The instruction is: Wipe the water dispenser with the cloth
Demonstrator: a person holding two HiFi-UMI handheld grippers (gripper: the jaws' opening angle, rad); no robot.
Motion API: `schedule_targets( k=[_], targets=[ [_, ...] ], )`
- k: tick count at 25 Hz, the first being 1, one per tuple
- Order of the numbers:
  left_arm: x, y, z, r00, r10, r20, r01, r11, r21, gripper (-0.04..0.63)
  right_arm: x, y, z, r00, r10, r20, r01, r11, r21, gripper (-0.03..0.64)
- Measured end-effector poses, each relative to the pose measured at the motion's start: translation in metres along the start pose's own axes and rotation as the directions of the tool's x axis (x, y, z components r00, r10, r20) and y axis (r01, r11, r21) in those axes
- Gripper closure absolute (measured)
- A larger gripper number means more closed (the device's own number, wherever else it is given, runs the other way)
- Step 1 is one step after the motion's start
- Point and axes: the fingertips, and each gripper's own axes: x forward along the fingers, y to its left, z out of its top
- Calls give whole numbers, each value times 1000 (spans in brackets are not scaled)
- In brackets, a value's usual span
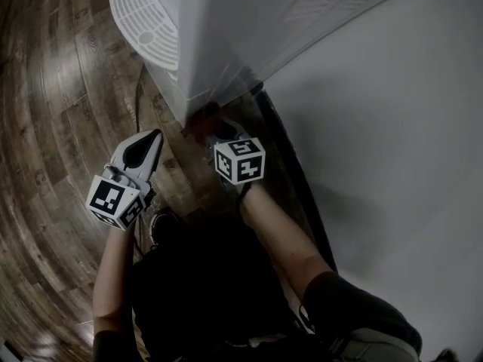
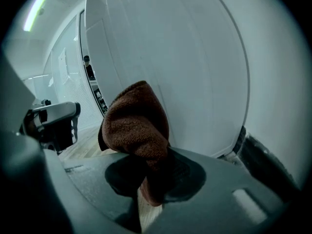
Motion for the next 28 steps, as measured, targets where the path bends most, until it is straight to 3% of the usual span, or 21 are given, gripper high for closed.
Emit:
schedule_targets(
  k=[6, 9, 12, 16, 19, 23, 28],
  targets=[
    [5, 1, -23, 1000, -1, -19, 0, 1000, -9, 589, 22, -13, -37, 997, 2, -75, -5, 1000, -31, 560],
    [6, -2, -12, 1000, -4, -20, 4, 1000, 4, 589, 9, -16, -31, 999, 2, -51, -3, 1000, -19, 560],
    [3, -15, 23, 1000, -9, 5, 8, 999, 36, 589, -24, -16, 1, 1000, 16, 17, -16, 1000, -25, 560],
    [-4, -45, 99, 995, -39, 92, 27, 991, 132, 589, -86, -11, 81, 984, 47, 170, -35, 997, -72, 560],
    [-11, -71, 158, 985, -62, 159, 29, 978, 205, 588, -137, 1, 154, 947, 81, 310, -50, 993, -106, 560],
    [-18, -111, 240, 964, -104, 246, 20, 946, 325, 589, -211, 30, 262, 849, 146, 508, -74, 984, -159, 560],
    [-25, -149, 316, 942, -137, 307, 3, 917, 399, 589, -286, 61, 364, 754, 193, 628, -88, 977, -195, 560]
  ],
)
